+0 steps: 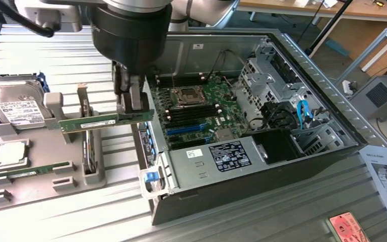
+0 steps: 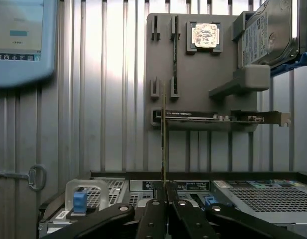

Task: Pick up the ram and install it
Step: 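Pick up the ram and move it above insertion slot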

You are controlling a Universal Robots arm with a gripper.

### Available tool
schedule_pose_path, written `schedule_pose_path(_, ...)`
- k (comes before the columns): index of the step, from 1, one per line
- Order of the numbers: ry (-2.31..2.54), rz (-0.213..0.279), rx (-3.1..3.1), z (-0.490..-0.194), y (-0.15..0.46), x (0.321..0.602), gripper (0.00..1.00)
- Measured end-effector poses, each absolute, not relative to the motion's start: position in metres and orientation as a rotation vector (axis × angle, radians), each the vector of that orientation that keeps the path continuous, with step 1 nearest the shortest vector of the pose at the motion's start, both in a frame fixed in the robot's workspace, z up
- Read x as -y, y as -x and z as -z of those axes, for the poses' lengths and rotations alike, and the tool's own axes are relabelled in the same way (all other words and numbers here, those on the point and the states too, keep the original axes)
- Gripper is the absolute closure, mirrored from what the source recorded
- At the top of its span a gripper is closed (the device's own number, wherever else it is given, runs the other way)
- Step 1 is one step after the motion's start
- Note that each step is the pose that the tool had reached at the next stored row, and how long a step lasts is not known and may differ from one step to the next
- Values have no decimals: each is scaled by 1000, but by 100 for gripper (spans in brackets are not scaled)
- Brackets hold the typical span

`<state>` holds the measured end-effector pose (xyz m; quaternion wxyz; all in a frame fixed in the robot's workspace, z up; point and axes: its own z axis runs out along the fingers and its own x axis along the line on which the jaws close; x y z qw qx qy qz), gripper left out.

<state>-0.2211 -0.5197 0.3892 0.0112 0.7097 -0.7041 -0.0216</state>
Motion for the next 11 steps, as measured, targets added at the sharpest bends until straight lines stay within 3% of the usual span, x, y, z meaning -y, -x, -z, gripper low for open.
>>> schedule_pose_path(11,-2213,69,2195,-389,195,520,88)
